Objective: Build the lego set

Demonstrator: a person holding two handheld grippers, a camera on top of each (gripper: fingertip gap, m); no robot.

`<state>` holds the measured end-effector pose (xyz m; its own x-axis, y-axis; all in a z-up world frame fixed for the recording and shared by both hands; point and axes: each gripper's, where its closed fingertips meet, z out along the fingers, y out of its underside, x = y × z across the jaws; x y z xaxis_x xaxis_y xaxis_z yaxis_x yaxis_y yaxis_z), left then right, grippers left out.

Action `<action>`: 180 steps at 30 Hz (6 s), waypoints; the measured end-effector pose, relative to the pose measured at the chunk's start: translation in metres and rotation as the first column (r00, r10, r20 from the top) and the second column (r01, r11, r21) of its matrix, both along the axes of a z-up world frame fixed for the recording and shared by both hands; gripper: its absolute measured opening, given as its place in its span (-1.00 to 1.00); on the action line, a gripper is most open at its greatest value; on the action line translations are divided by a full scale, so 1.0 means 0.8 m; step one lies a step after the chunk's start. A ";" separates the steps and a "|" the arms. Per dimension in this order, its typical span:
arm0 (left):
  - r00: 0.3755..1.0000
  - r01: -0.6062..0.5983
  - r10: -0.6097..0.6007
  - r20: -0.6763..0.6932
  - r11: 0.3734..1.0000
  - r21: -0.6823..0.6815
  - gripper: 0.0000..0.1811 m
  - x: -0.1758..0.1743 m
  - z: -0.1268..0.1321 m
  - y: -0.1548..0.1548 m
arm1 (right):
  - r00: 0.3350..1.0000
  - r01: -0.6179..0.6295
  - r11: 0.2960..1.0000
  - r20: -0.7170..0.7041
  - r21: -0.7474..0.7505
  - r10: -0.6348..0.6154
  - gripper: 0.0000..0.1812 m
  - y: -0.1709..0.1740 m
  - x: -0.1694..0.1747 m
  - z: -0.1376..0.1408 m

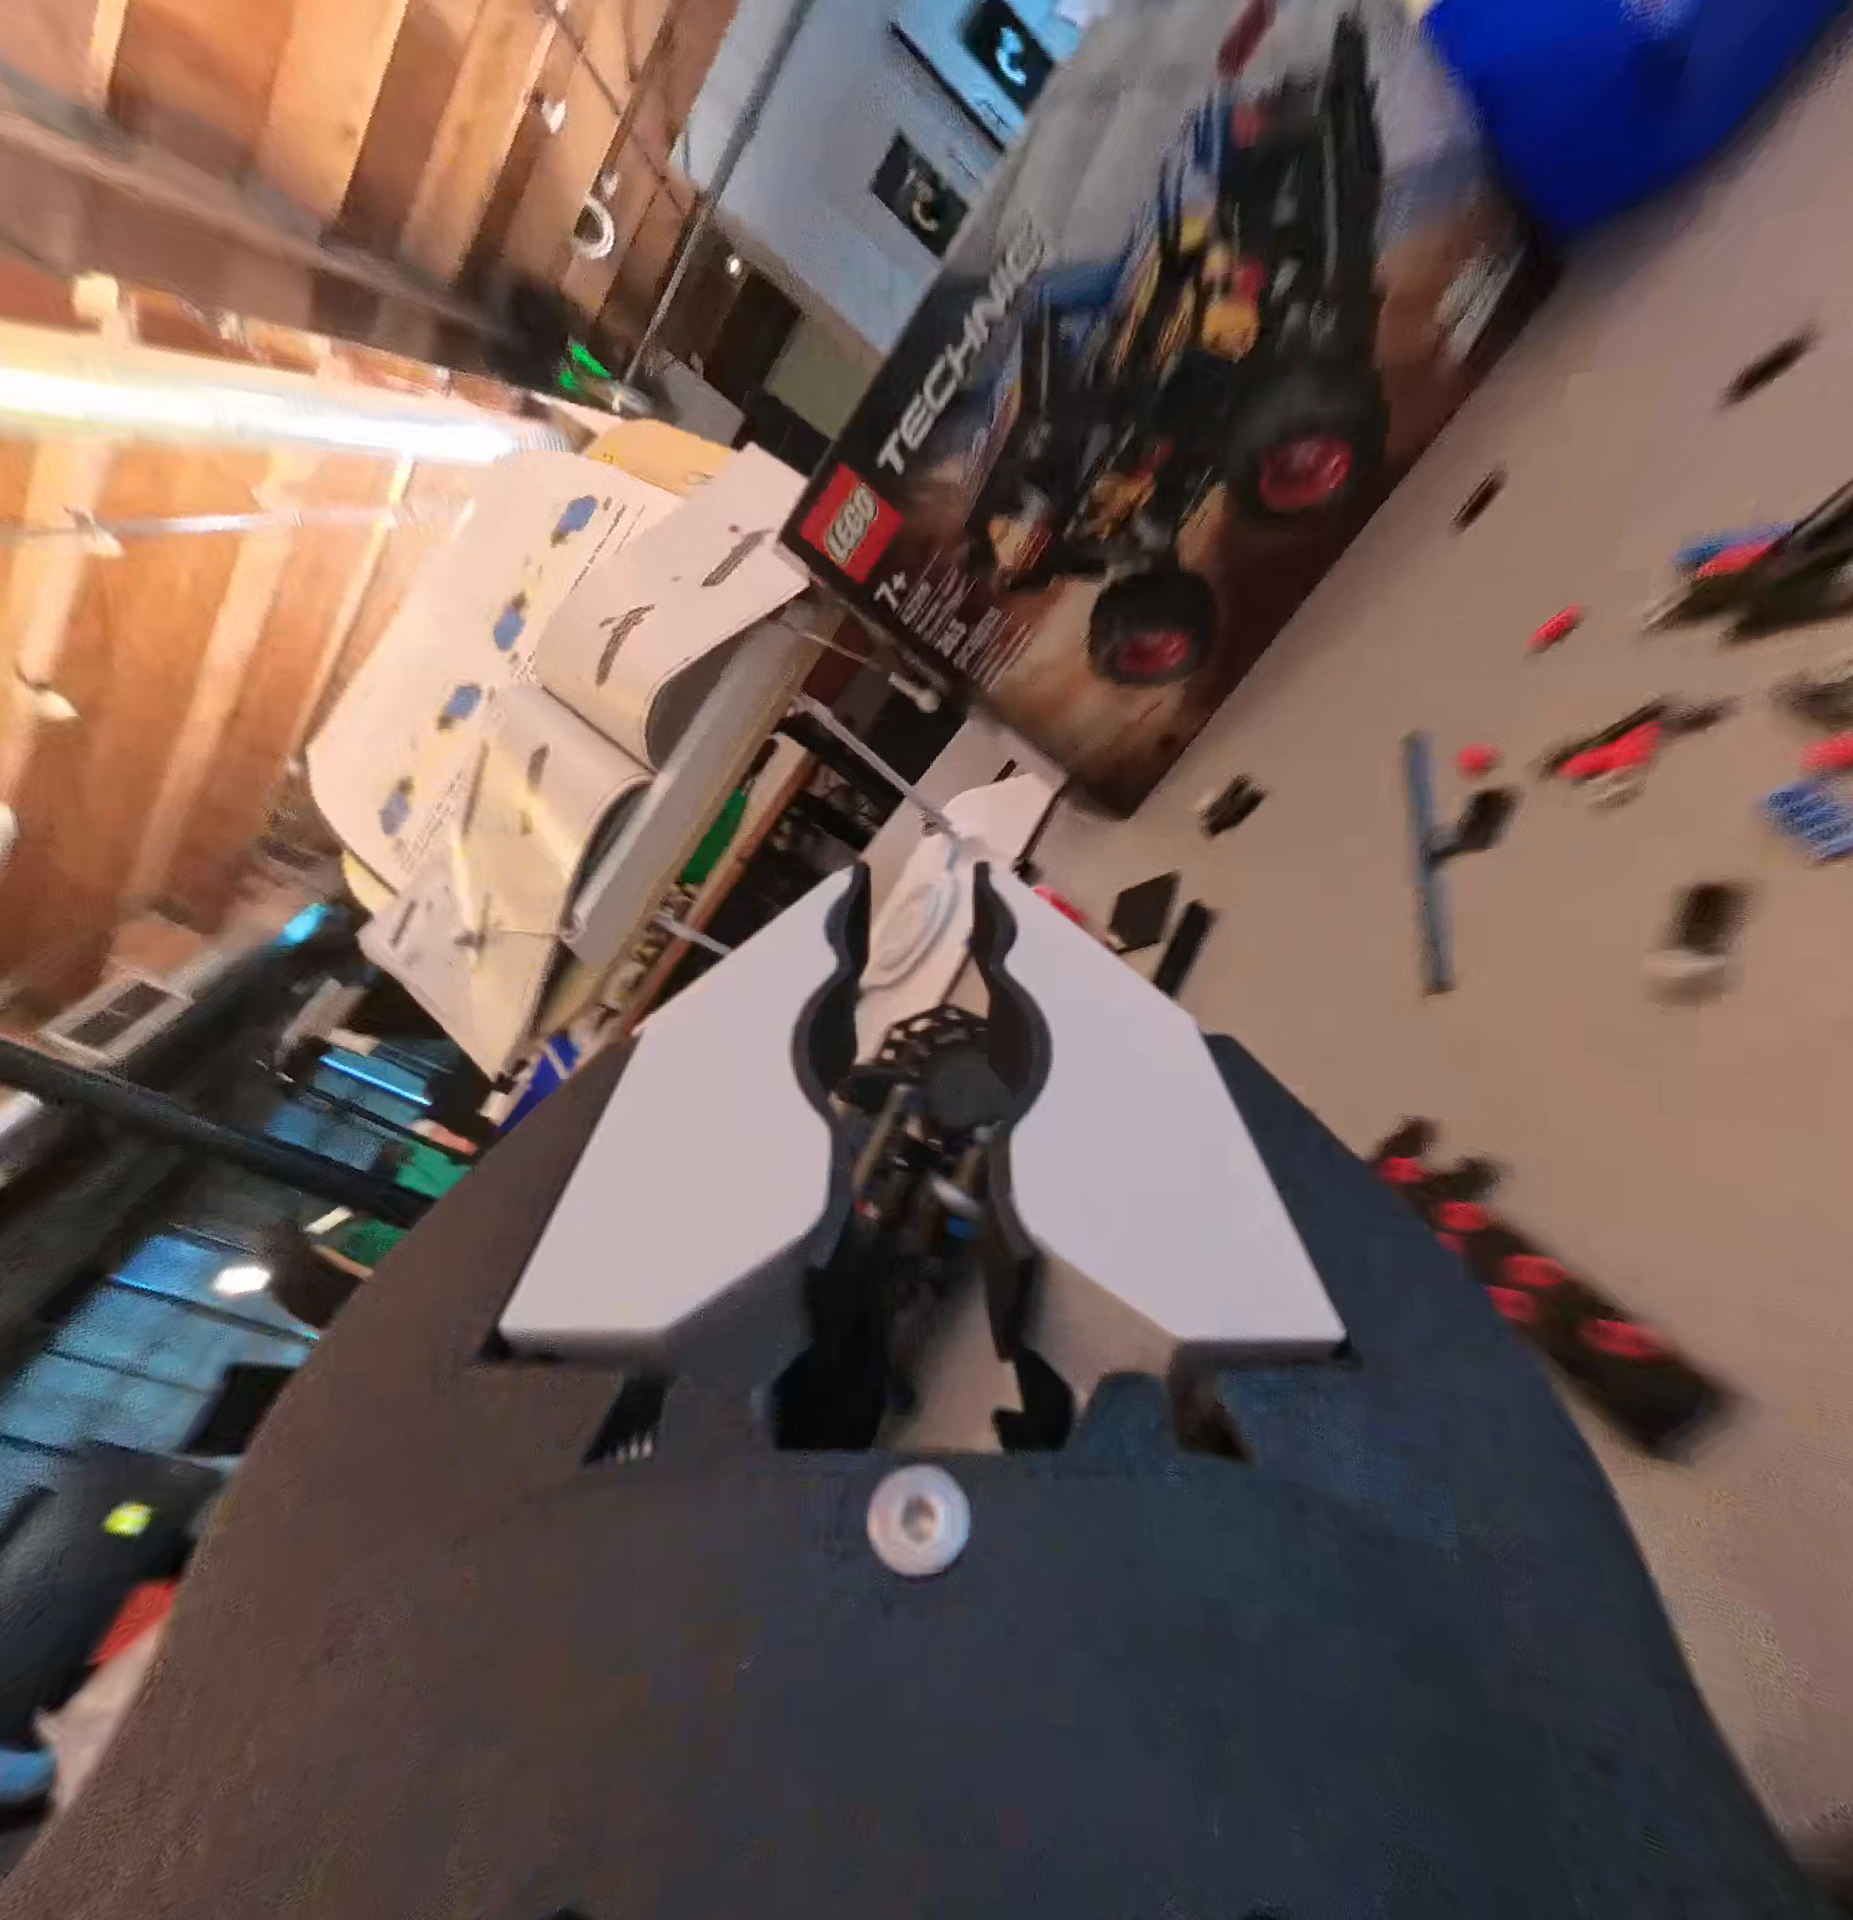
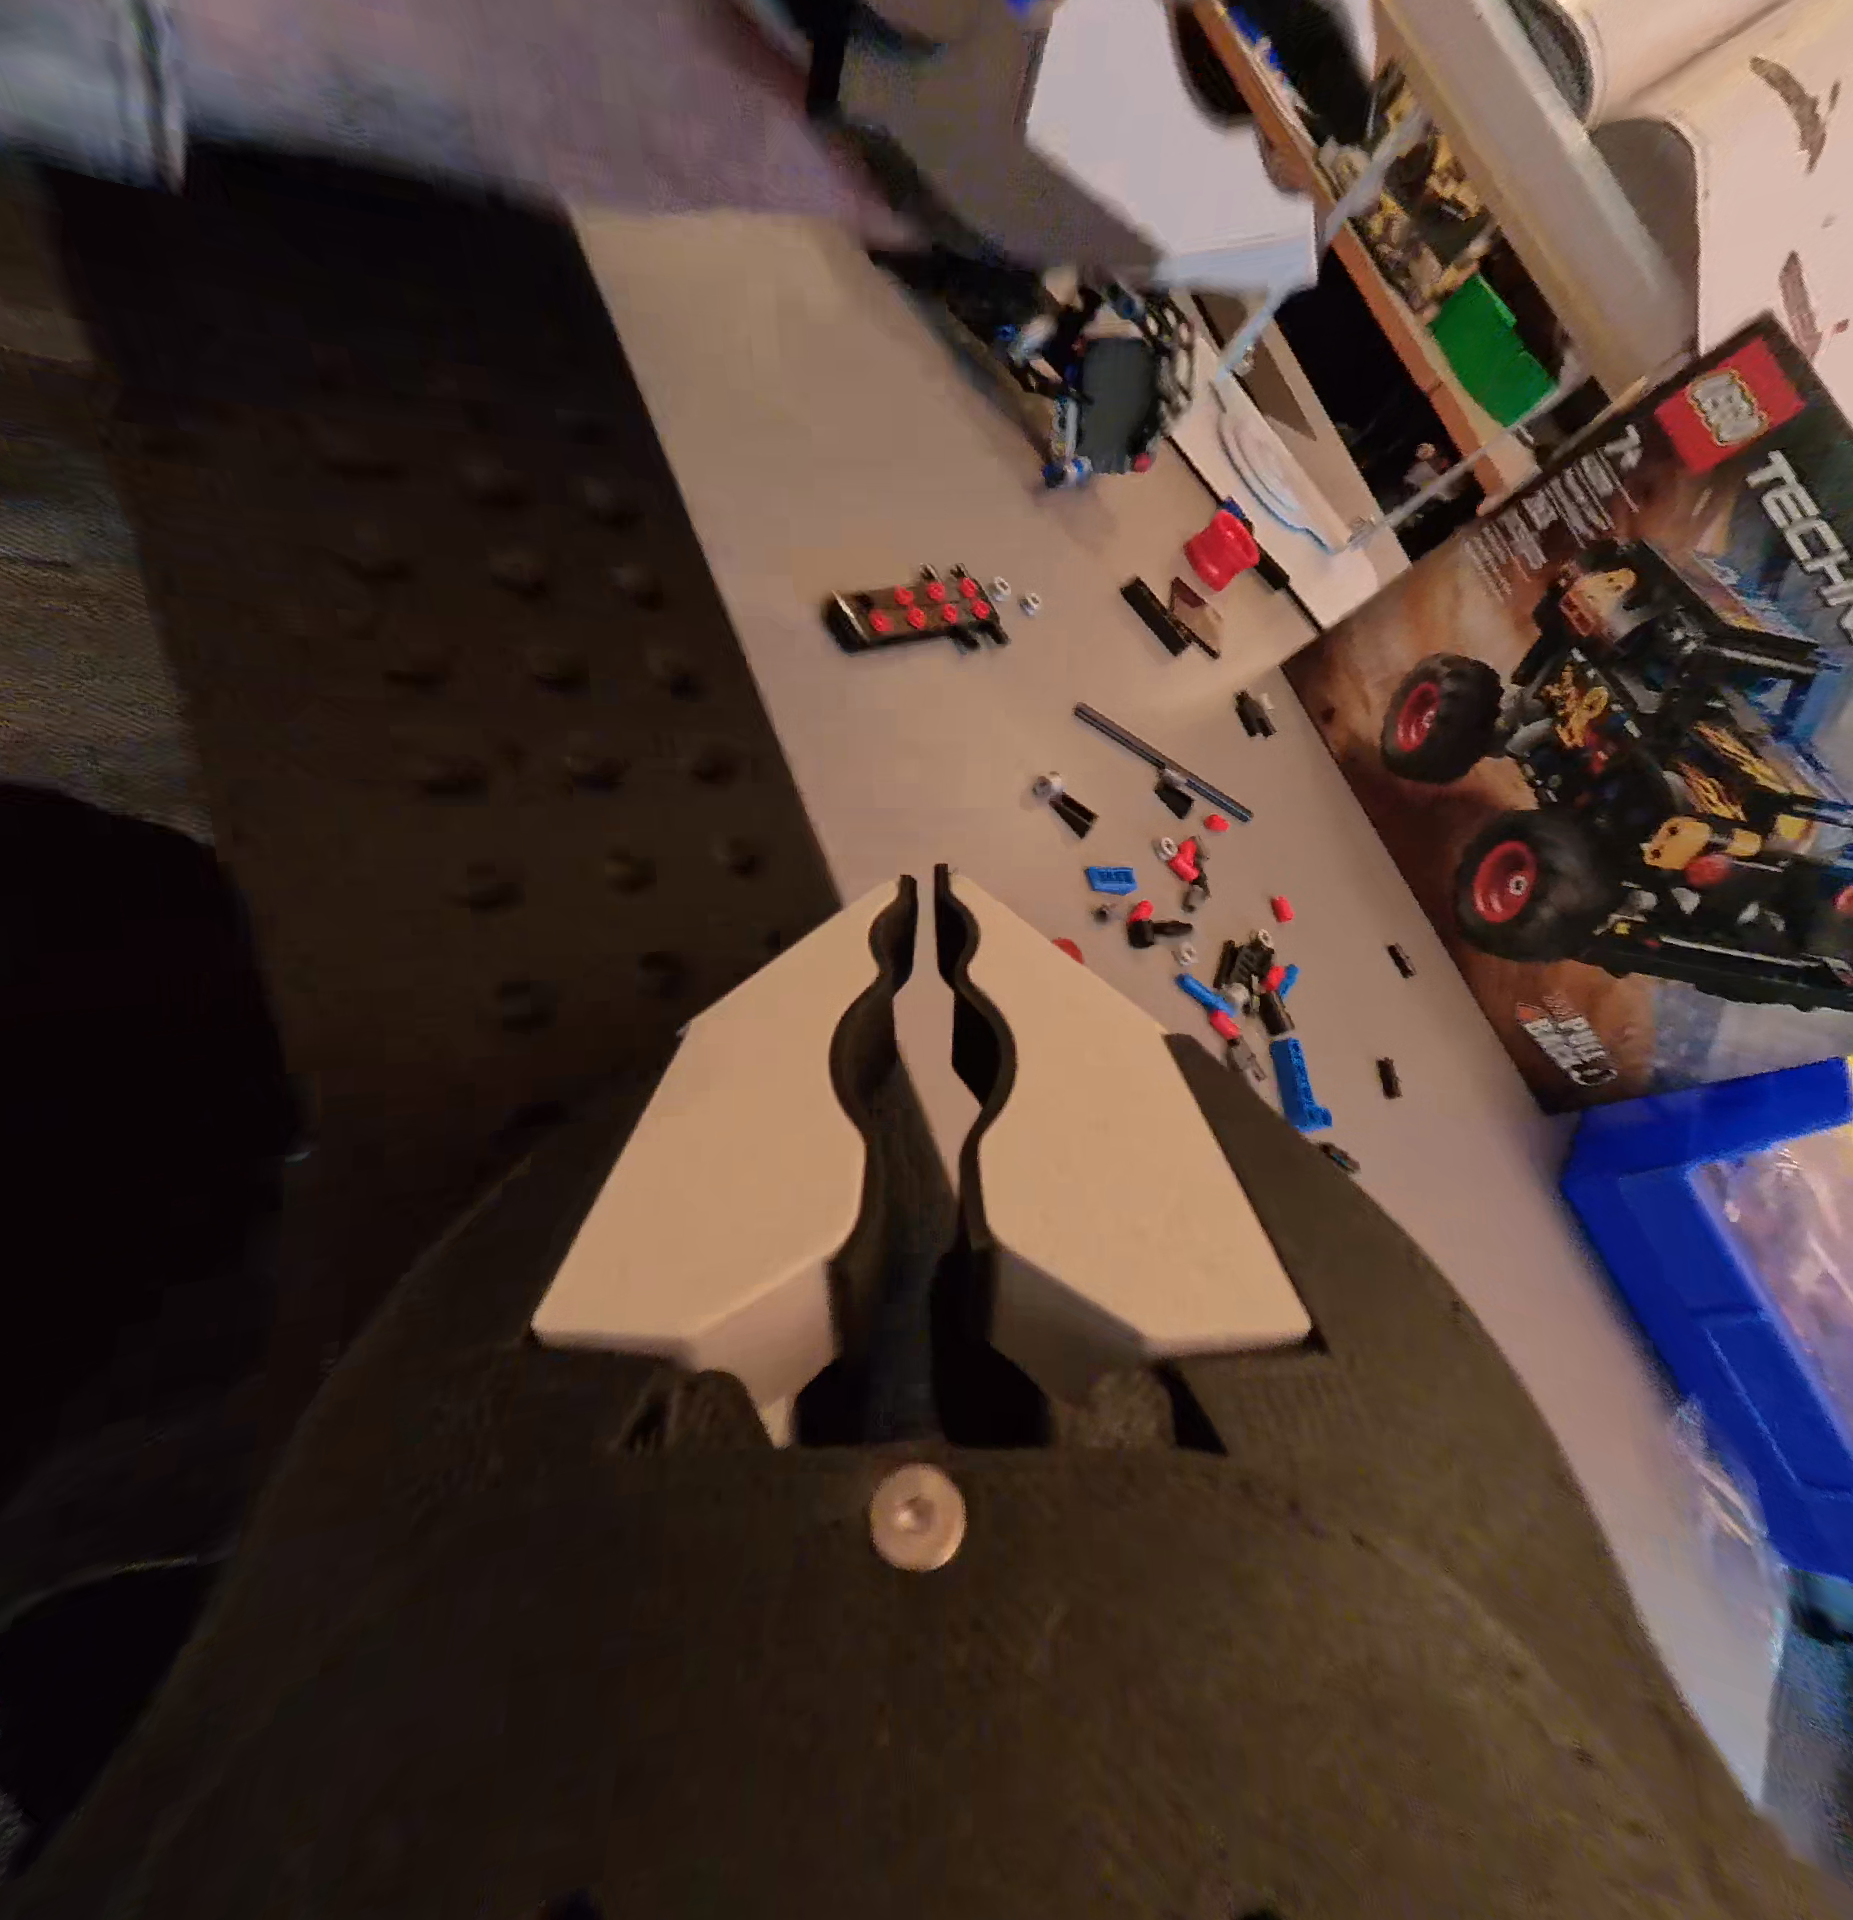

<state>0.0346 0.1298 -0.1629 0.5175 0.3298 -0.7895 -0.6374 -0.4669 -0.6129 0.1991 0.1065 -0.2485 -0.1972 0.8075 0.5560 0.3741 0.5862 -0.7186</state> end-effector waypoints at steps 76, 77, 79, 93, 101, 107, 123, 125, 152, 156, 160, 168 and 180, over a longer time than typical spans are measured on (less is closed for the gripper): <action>0.080 -0.843 0.958 0.274 0.212 -0.495 -1.00 0.282 -0.145 0.000 | 0.303 0.931 0.096 0.602 -0.351 -0.739 -0.94 1.431 0.774 -0.967; 0.081 -0.842 0.962 0.261 0.206 -0.498 -1.00 0.282 -0.145 0.000 | 0.301 0.931 0.088 0.606 -0.355 -0.736 -0.98 1.431 0.775 -0.967; 0.084 -0.841 0.963 0.255 0.206 -0.500 -1.00 0.283 -0.145 0.001 | 0.305 0.921 0.064 0.607 -0.385 -0.734 -0.97 1.429 0.775 -0.962; 0.316 -0.784 0.877 0.361 0.456 -0.421 -1.00 0.288 -0.110 -0.008 | 0.828 0.007 0.360 -0.197 -0.933 -0.525 -0.97 1.239 0.548 -0.471; 0.554 -0.748 0.724 0.411 0.649 -0.135 -0.80 0.237 -0.046 -0.015 | 0.848 -0.394 0.516 -0.517 -0.761 -0.115 -0.98 1.020 0.386 -0.166; 0.707 -0.651 0.610 0.357 0.759 -0.006 -0.59 0.196 -0.006 -0.004 | 0.766 -0.604 0.536 -0.615 -0.591 0.185 -0.98 0.832 0.302 -0.024; 0.970 -0.209 0.202 0.133 0.977 0.038 -0.58 0.071 0.044 0.092 | 0.630 -0.760 0.548 -0.600 -0.349 0.493 -0.97 0.498 0.228 0.137; 0.975 -0.184 0.180 0.130 0.983 0.019 -0.58 0.057 0.026 0.081 | 0.638 -0.755 0.567 -0.569 -0.329 0.519 -0.98 0.465 0.229 0.147; 0.825 0.342 -0.443 0.350 0.885 0.316 -0.40 0.141 -0.004 -0.004 | 0.954 -0.269 0.804 -0.263 -0.530 0.145 -0.97 -0.025 0.076 0.204; 0.767 0.454 -0.553 0.325 0.826 0.334 -0.53 0.165 0.005 -0.008 | 0.935 -0.324 0.703 -0.329 -0.634 0.134 -0.97 -0.024 0.020 0.174; 0.793 0.450 -0.531 0.300 0.841 0.299 -0.54 0.164 0.006 -0.009 | 0.944 -0.315 0.608 -0.308 -0.729 0.119 -0.97 0.004 -0.005 0.141; 0.811 0.489 -0.536 0.233 0.841 0.231 -0.64 0.139 0.010 -0.023 | 0.929 -0.371 0.380 -0.346 -0.847 0.134 -0.97 -0.014 -0.047 0.143; 0.771 0.613 -0.632 0.076 0.769 0.181 -0.83 0.110 0.044 -0.072 | 0.903 -0.426 0.213 -0.427 -0.879 0.044 -0.97 -0.064 -0.106 0.159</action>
